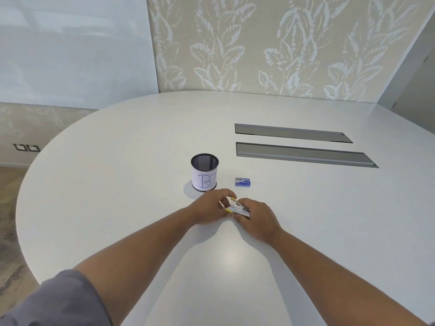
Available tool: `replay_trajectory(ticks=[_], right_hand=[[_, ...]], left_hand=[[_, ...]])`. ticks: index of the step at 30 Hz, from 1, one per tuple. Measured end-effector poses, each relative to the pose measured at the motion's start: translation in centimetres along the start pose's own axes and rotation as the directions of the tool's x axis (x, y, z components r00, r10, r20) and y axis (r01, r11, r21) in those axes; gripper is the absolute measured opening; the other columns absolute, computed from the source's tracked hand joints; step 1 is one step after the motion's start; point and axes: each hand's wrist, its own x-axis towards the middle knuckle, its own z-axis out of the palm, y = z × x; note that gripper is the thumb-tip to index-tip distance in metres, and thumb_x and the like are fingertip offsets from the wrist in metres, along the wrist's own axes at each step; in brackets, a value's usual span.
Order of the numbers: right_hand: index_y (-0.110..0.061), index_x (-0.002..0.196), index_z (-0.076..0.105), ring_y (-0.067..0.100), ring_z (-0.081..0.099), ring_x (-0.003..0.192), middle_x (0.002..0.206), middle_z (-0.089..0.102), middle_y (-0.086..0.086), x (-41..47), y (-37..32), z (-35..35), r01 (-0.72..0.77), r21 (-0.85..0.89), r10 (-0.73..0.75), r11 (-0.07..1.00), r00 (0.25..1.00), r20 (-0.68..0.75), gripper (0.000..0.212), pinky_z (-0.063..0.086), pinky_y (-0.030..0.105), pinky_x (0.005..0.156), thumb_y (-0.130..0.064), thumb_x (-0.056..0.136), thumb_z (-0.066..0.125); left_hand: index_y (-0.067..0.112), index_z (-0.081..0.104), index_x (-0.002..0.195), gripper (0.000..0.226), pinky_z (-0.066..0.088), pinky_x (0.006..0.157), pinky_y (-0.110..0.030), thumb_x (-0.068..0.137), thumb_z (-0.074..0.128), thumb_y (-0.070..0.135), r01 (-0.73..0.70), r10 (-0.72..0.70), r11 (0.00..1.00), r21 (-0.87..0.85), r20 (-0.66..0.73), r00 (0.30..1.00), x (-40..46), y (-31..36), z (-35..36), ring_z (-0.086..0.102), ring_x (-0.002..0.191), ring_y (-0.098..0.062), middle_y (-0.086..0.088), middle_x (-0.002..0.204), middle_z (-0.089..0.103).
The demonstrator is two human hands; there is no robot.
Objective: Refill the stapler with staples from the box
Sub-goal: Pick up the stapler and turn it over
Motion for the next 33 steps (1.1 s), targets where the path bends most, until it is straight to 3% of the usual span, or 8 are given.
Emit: replay_trajectory(ticks=[4,8,14,17,26,30,33], right_hand=[[-0.031,0.107,0.064,0.018,0.063,0.085,0.094,0.07,-0.007,0.0,0.0,0.4,0.03,-0.113,-0.033,0.993,0.999,-0.023,0.018,0.048,0.035,0.07,-0.044,0.095,0.059],[-0.027,0.111,0.066,0.021,0.063,0.09,0.097,0.07,-0.005,-0.2,0.2,0.5,0.075,-0.15,-0.075,0.986,0.997,0.003,0.023,0.05,0.038,0.073,-0.042,0.1,0.054],[-0.028,0.111,0.065,0.019,0.062,0.086,0.096,0.07,-0.006,-0.1,0.3,0.5,0.062,-0.119,-0.065,0.991,0.998,-0.016,0.022,0.044,0.033,0.069,-0.043,0.098,0.057],[-0.027,0.11,0.065,0.018,0.061,0.086,0.093,0.068,-0.007,-0.1,0.3,0.6,0.076,-0.122,-0.077,0.99,0.997,-0.003,0.024,0.039,0.031,0.067,-0.046,0.099,0.056],[-0.027,0.112,0.064,0.018,0.062,0.088,0.096,0.069,-0.007,0.0,0.7,0.8,0.075,-0.129,-0.076,0.989,0.997,0.001,0.026,0.043,0.032,0.069,-0.048,0.099,0.055],[-0.03,0.115,0.061,0.017,0.062,0.09,0.1,0.069,-0.009,0.1,0.7,0.8,0.05,-0.111,-0.053,0.993,0.998,-0.026,0.027,0.038,0.03,0.068,-0.049,0.097,0.058],[-0.026,0.126,0.057,0.021,0.063,0.096,0.11,0.069,-0.005,0.1,0.7,0.9,0.044,-0.097,-0.048,0.994,0.998,-0.039,0.038,0.038,0.03,0.071,-0.05,0.098,0.057]], left_hand=[[0.029,0.061,0.124,0.039,0.044,0.072,-0.013,0.088,0.071,0.017,-0.046,0.043,0.998,-0.036,-0.072,0.996,-0.5,-0.8,0.9,0.052,0.066,-0.002,0.013,0.087,0.059],[0.023,0.067,0.108,0.025,0.04,0.066,-0.009,0.087,0.071,0.012,-0.077,0.07,0.996,-0.045,-0.136,0.988,-0.7,-1.1,1.4,0.048,0.062,0.001,0.013,0.078,0.059],[0.024,0.065,0.113,0.029,0.044,0.071,-0.016,0.087,0.074,0.016,-0.052,0.041,0.993,-0.105,-0.105,0.994,-0.5,-1.0,1.4,0.05,0.068,-0.008,0.007,0.082,0.059],[0.023,0.067,0.106,0.024,0.044,0.069,-0.018,0.086,0.075,0.015,-0.04,0.027,0.993,-0.114,-0.111,0.993,-0.4,-1.1,1.4,0.049,0.065,-0.006,0.01,0.078,0.058],[0.017,0.069,0.107,0.027,0.045,0.068,-0.013,0.082,0.079,0.011,-0.011,-0.01,0.979,-0.202,-0.102,0.995,-0.1,-1.4,1.3,0.052,0.062,0.0,0.011,0.076,0.059],[0.018,0.062,0.129,0.047,0.048,0.076,-0.018,0.085,0.077,0.012,0.022,-0.042,0.976,-0.218,-0.089,0.995,-0.2,-1.3,1.5,0.056,0.072,-0.009,0.004,0.089,0.062],[0.021,0.051,0.139,0.056,0.052,0.076,-0.019,0.088,0.075,0.014,0.09,-0.116,0.934,-0.346,-0.056,0.992,-0.4,-0.9,1.4,0.061,0.077,-0.011,0.001,0.096,0.064]])
